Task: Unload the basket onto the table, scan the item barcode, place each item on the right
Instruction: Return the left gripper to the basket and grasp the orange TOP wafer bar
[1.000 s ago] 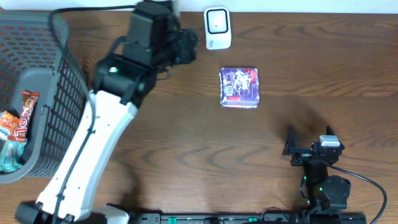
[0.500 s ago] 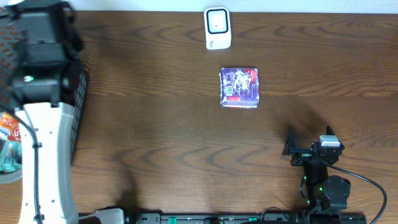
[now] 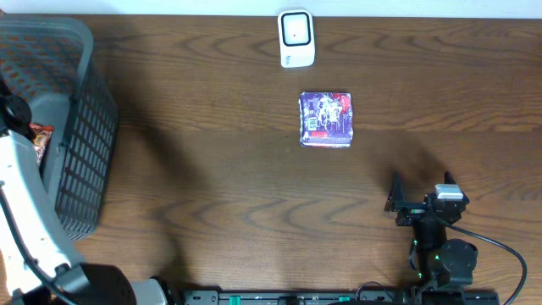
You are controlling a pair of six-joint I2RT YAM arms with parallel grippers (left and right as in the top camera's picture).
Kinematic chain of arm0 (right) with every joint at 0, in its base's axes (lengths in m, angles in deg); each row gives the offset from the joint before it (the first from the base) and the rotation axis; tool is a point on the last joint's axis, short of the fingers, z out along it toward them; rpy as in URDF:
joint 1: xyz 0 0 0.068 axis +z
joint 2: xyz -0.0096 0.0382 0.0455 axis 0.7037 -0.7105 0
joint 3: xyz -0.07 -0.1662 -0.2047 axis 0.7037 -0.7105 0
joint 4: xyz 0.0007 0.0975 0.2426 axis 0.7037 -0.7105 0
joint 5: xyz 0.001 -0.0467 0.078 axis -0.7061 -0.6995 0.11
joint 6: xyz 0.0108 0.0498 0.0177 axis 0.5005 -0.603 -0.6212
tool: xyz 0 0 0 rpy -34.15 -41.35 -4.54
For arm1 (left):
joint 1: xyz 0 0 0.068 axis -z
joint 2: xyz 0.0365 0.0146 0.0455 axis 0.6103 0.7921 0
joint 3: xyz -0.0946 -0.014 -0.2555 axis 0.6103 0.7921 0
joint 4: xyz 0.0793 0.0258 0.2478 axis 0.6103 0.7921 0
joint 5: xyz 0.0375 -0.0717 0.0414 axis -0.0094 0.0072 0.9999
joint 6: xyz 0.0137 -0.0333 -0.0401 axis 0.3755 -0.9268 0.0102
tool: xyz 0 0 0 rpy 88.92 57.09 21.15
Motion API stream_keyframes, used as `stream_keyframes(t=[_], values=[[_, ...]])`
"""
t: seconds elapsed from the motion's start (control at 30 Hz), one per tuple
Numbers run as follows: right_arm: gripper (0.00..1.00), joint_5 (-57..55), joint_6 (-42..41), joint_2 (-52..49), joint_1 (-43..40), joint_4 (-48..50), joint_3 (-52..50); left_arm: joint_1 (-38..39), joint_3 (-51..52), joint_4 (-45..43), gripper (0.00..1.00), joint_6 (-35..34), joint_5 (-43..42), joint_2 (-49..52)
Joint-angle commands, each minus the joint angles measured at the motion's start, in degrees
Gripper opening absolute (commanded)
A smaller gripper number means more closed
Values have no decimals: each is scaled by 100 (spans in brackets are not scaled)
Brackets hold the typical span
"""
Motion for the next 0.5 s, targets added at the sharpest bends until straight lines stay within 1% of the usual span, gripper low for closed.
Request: stream_keyframes(t=[0.0, 0.1, 0.17, 0.47], values=[[99, 15, 83, 31, -35, -22, -9, -118, 197, -13, 72, 295, 11, 234], [99, 15, 83, 31, -35, -22, -9, -120, 323, -20, 69, 896, -74, 437], [99, 15, 83, 31, -35, -22, -9, -120, 393, -37, 68, 1080, -72, 597], [99, 15, 85, 31, -35, -22, -9, -120, 457, -122, 69, 1362, -74, 1440]])
